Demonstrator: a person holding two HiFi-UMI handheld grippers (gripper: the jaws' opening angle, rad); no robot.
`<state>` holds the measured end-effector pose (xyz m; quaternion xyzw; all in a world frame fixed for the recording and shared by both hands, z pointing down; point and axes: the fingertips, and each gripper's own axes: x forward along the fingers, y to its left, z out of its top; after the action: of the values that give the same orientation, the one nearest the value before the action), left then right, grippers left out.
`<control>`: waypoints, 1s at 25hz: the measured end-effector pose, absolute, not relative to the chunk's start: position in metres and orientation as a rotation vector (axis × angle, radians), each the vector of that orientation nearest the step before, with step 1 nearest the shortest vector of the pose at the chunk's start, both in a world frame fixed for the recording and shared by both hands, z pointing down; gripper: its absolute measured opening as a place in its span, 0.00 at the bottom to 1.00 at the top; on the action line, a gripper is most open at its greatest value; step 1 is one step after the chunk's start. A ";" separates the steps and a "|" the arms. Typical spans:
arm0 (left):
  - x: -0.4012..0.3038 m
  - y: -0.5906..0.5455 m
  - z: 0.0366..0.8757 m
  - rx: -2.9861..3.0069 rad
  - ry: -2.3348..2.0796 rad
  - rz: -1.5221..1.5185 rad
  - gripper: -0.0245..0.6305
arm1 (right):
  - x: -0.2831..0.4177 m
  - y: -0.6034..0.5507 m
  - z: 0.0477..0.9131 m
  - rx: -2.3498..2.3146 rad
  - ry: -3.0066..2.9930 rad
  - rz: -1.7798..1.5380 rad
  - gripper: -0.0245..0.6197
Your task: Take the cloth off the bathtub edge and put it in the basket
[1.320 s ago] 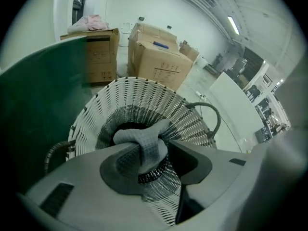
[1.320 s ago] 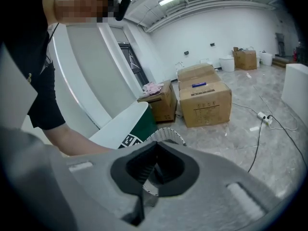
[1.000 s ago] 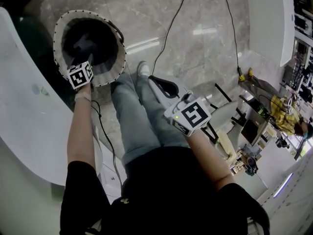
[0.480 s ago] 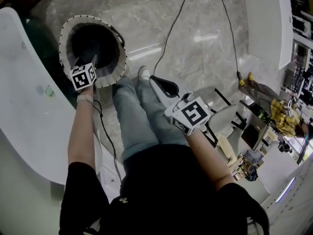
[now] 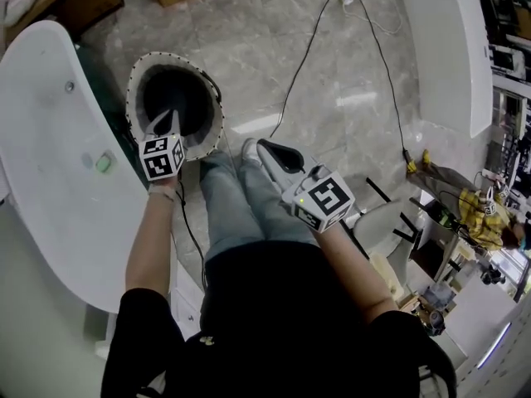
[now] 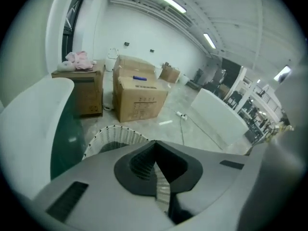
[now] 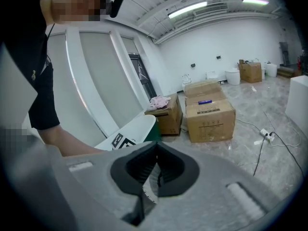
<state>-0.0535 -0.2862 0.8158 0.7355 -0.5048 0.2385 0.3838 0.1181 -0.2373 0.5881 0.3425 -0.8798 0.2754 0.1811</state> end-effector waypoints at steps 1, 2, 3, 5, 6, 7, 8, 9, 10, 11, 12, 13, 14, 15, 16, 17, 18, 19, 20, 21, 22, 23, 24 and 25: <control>-0.049 -0.286 0.797 1.890 -1.272 0.570 0.06 | 0.117 -0.238 0.580 0.954 -2.495 0.764 0.03; -0.045 -0.286 0.779 1.906 -1.261 0.536 0.06 | 0.115 -0.238 0.572 0.942 -2.504 0.750 0.03; -0.042 -0.285 0.760 1.928 -1.256 0.510 0.06 | 0.113 -0.237 0.565 0.931 -2.513 0.739 0.03; -0.037 -0.283 0.722 1.986 -1.256 0.483 0.06 | 0.110 -0.238 0.550 0.917 -2.529 0.724 0.03; -0.034 -0.282 0.704 2.015 -1.258 0.476 0.06 | 0.109 -0.239 0.543 0.912 -2.537 0.720 0.03; -0.031 -0.282 0.687 2.039 -1.261 0.468 0.06 | 0.108 -0.240 0.537 0.908 -2.544 0.717 0.03; -0.029 -0.281 0.670 2.057 -1.263 0.457 0.06 | 0.108 -0.242 0.530 0.903 -2.552 0.713 0.03; -0.026 -0.281 0.654 2.071 -1.265 0.442 0.06 | 0.108 -0.244 0.523 0.899 -2.561 0.706 0.03; -0.024 -0.280 0.637 2.081 -1.266 0.424 0.06 | 0.108 -0.245 0.516 0.895 -2.571 0.697 0.03; -0.022 -0.280 0.621 2.091 -1.265 0.406 0.06 | 0.107 -0.247 0.509 0.892 -2.582 0.688 0.03; -0.021 -0.279 0.604 2.102 -1.266 0.388 0.06 | 0.107 -0.249 0.501 0.891 -2.595 0.679 0.03; -0.019 -0.278 0.588 2.113 -1.267 0.373 0.06 | 0.107 -0.251 0.494 0.891 -2.606 0.671 0.03; -0.017 -0.276 0.572 2.125 -1.270 0.358 0.06 | 0.108 -0.253 0.486 0.893 -2.615 0.664 0.03; -0.015 -0.275 0.556 2.136 -1.273 0.344 0.06 | 0.111 -0.254 0.479 0.896 -2.622 0.658 0.03; -0.013 -0.273 0.540 2.148 -1.277 0.332 0.06 | 0.113 -0.255 0.472 0.900 -2.628 0.653 0.03; -0.011 -0.271 0.526 2.161 -1.283 0.323 0.06 | 0.116 -0.256 0.466 0.903 -2.633 0.651 0.03; -0.009 -0.269 0.513 2.175 -1.288 0.317 0.06 | 0.119 -0.257 0.460 0.905 -2.639 0.649 0.03; -0.008 -0.267 0.501 2.188 -1.292 0.313 0.06 | 0.121 -0.258 0.454 0.903 -2.645 0.646 0.03; -0.006 -0.265 0.490 2.200 -1.296 0.309 0.06 | 0.122 -0.259 0.448 0.896 -2.652 0.642 0.03; -0.005 -0.263 0.479 2.209 -1.301 0.306 0.06 | 0.122 -0.260 0.442 0.884 -2.662 0.635 0.03; -0.004 -0.261 0.469 2.218 -1.307 0.303 0.06 | 0.123 -0.261 0.436 0.870 -2.672 0.627 0.03; -0.003 -0.259 0.459 2.226 -1.314 0.301 0.06 | 0.123 -0.261 0.431 0.856 -2.683 0.619 0.03; -0.002 -0.257 0.449 2.234 -1.322 0.300 0.06 | 0.123 -0.261 0.425 0.843 -2.693 0.612 0.03; -0.001 -0.255 0.440 2.242 -1.333 0.300 0.06 | 0.124 -0.262 0.419 0.831 -2.704 0.603 0.03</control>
<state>-0.0007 -0.2550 0.4398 0.8257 -0.4908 0.1103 0.2551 0.1239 -0.2621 0.4190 0.2852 -0.9276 0.2069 0.1242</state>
